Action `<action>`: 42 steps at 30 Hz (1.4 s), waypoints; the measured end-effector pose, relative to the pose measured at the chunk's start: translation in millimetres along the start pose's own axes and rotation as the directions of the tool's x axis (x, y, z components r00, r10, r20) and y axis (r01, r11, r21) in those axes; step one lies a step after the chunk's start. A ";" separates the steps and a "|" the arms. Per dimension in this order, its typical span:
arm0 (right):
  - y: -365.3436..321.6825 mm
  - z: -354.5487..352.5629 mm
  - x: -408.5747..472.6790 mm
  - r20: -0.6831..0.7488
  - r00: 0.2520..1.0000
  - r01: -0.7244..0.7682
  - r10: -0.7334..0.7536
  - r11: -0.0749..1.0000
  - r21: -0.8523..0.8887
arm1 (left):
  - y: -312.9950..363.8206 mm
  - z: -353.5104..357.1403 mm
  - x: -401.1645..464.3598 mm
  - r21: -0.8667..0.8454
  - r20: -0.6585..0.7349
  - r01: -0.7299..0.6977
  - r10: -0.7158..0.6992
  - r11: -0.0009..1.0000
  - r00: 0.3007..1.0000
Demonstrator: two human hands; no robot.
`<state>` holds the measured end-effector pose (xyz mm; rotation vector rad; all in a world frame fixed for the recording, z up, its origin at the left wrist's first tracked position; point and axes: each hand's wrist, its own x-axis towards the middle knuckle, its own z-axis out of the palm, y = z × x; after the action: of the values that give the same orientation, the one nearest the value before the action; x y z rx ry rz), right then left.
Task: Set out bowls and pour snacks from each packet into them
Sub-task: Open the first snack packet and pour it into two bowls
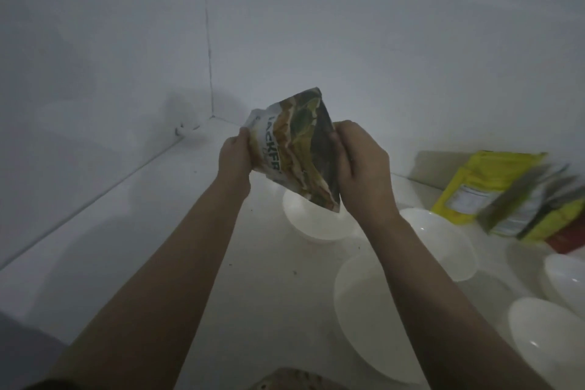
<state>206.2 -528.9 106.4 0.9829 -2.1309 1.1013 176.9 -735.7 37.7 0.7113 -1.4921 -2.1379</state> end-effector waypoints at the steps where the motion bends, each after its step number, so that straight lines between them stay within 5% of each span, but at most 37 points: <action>1: 5.1 -0.7 2.3 -0.010 1.000 -0.007 0.007 1.000 -0.025 | -0.1 9.5 8.9 0.009 0.011 -0.001 0.001 1.000 1.000; 9: 46.1 11.3 -6.8 0.041 0.965 -0.249 0.258 0.957 -0.150 | -8.7 61.3 52.8 -0.019 -0.049 0.022 -0.023 1.000 0.999; 14: 69.2 19.6 -17.3 0.118 0.948 -0.261 0.296 0.933 -0.247 | -14.8 70.2 65.3 -0.073 -0.041 0.063 -0.066 0.995 0.997; 21: 90.9 28.9 -28.1 0.063 0.820 -0.537 0.569 0.803 -0.260 | -20.1 71.9 76.0 -0.047 -0.039 0.056 -0.058 0.997 0.998; 28: 77.9 33.9 -18.0 0.027 0.915 -0.385 0.402 0.891 -0.239 | -17.9 63.6 85.5 0.125 -0.066 -0.091 0.100 0.988 0.993; 32: 84.1 34.3 -19.5 0.065 0.852 -0.500 0.520 0.843 -0.196 | -19.7 57.6 87.3 0.194 -0.054 -0.131 0.144 0.972 0.988; 38: 62.8 28.8 -13.7 0.029 0.840 -0.541 0.542 0.833 0.117 | -15.6 53.1 82.3 0.279 -0.107 -0.262 0.301 0.924 0.948; 42: 68.0 34.7 -6.0 -0.036 0.878 -0.478 0.477 0.878 -0.022 | -4.7 57.7 71.4 0.303 -0.115 -0.335 0.383 0.892 0.916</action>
<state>150.8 -528.9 53.5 0.4200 -2.4283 1.2900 85.0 -736.4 38.3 0.6329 -1.6949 -1.5695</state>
